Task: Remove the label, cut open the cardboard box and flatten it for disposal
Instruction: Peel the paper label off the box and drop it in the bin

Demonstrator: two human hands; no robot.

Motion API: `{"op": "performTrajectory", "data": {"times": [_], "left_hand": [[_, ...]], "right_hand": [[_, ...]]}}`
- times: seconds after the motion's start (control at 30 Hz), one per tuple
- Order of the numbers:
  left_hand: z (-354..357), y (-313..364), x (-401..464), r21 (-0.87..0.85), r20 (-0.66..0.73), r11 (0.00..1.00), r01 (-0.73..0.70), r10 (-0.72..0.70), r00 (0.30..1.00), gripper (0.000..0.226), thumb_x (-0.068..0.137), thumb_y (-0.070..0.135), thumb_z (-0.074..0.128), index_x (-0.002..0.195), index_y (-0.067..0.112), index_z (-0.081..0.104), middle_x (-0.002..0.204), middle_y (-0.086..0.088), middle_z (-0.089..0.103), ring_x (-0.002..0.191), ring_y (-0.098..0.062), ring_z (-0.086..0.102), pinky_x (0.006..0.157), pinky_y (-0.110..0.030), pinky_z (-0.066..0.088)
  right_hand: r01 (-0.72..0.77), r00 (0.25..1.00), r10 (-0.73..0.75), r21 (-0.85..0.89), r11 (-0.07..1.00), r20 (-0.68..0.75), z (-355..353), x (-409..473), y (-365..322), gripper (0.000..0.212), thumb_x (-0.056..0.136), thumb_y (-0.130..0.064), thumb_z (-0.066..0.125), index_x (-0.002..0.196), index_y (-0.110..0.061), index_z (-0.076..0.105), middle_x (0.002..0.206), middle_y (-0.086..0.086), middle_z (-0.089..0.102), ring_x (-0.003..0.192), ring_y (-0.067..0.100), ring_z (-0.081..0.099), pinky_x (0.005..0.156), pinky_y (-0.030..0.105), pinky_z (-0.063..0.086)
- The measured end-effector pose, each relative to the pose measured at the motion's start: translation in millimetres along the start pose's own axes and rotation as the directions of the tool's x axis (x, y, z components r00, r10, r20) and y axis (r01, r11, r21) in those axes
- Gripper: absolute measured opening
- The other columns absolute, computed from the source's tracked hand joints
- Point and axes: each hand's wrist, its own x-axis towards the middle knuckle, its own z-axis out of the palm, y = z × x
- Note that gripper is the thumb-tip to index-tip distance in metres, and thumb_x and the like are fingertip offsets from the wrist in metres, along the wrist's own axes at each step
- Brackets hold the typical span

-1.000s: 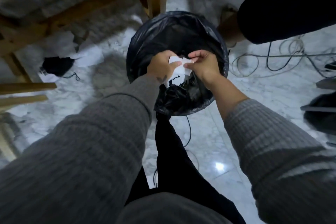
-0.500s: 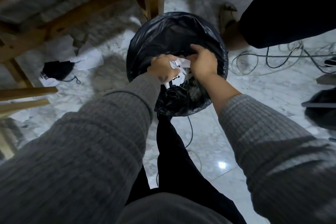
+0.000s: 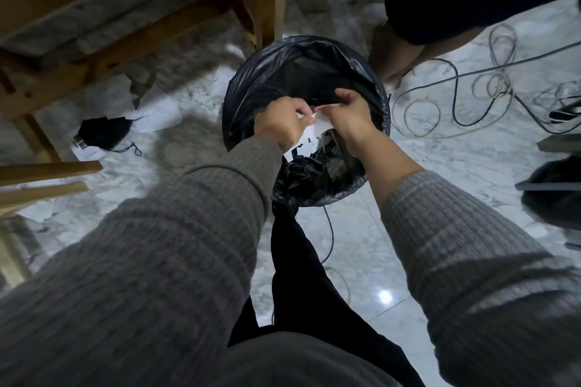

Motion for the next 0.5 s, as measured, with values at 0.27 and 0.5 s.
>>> {"op": "performTrajectory", "data": {"times": [0.27, 0.5], "left_hand": [[12.4, -3.8, 4.0, -0.111, 0.034, 0.991, 0.078, -0.074, 0.997, 0.015, 0.087, 0.027, 0.063, 0.073, 0.031, 0.063, 0.101, 0.004, 0.069, 0.098, -0.017, 0.063, 0.092, -0.036, 0.050], [25.7, -8.5, 5.8, -0.311, 0.012, 0.944, 0.109, -0.111, 0.994, 0.008, 0.092, 0.010, 0.056, 0.089, 0.009, 0.064, 0.070, 0.006, 0.054, 0.063, -0.002, 0.048, 0.048, -0.004, 0.036]], "right_hand": [[0.082, 0.996, -0.064, -0.347, 0.934, 0.062, -9.7, -0.7, 6.5, 0.023, 0.076, -0.008, 0.068, 0.097, -0.016, 0.066, 0.084, 0.002, 0.065, 0.080, 0.017, 0.062, 0.078, 0.028, 0.052], [0.070, 0.997, -0.054, -0.410, 0.910, 0.051, -13.9, -5.6, 11.1, 0.047, 0.077, -0.008, 0.066, 0.122, -0.015, 0.053, 0.103, 0.001, 0.058, 0.097, 0.020, 0.058, 0.081, 0.025, 0.046]]}}
